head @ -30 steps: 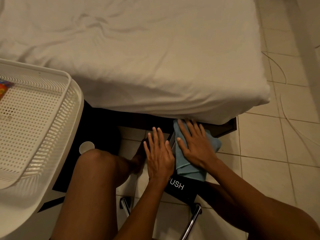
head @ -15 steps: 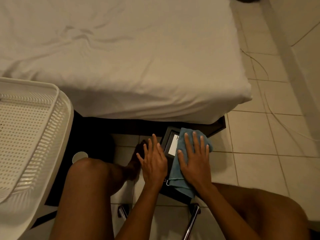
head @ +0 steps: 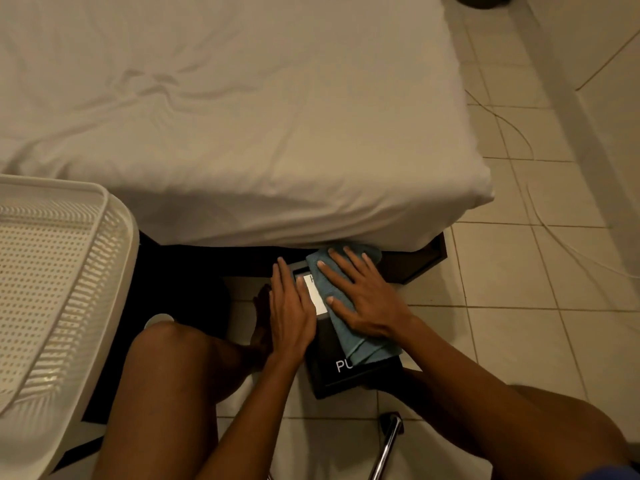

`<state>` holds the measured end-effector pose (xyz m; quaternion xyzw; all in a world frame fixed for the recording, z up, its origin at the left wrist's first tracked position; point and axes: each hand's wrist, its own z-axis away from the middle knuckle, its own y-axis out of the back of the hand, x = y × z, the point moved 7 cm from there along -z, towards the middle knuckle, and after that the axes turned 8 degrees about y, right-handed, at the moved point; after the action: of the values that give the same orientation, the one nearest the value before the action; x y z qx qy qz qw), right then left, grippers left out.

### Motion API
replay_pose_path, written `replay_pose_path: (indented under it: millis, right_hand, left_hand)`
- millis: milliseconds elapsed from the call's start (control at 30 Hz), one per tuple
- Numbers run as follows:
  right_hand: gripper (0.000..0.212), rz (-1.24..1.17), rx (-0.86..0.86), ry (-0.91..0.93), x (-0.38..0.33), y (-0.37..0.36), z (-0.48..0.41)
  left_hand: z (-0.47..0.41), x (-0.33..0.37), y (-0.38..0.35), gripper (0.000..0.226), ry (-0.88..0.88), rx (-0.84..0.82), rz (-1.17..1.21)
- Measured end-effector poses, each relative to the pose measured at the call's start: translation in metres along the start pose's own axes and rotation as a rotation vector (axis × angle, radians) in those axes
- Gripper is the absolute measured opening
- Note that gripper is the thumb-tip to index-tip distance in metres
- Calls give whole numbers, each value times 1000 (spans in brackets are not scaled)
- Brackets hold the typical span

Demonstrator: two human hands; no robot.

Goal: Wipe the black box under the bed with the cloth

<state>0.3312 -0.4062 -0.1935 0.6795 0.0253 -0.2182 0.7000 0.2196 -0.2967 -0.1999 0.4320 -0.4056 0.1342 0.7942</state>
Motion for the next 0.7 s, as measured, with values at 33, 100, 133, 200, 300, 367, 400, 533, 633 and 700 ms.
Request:
replay_pose_path:
  millis: [33,100,133,200,300,367,400,533,633,700]
  right_hand:
    - [68,-14,16,-6,-1,0,0]
    - [66,-53,64,-71,-1,0,5]
    - [66,-77,98,-128,-1,0,10]
    - [66,-155,178,-269,-3,-1,26]
    - [67,-249,267,-452,-19,-8,55]
    - [68,-213,282,-528,-28,-14,66]
    - [67,-196,278,-534,-29,-15,66]
    - [64,-135,140,-302,-19,-8,29]
    - [61,-76,27,-109,-17,-1,0]
    - [62,-44,8,-69,-16,-1,-6]
  left_hand:
    - [-6,5,-2,56,-16,-3,-9]
    - [-10,9,-7,54,5,6,2]
    - [-10,9,-9,53,30,16,12]
    - [-10,6,-13,52,59,37,24]
    - [-11,2,-15,51,69,49,48]
    - [-12,2,-14,52,71,51,47]
    - [-10,2,-13,52,79,53,58]
    - [7,-12,9,47,201,239,159]
    - [16,-33,27,50,255,270,-111]
    - [9,-25,33,53,59,238,-386]
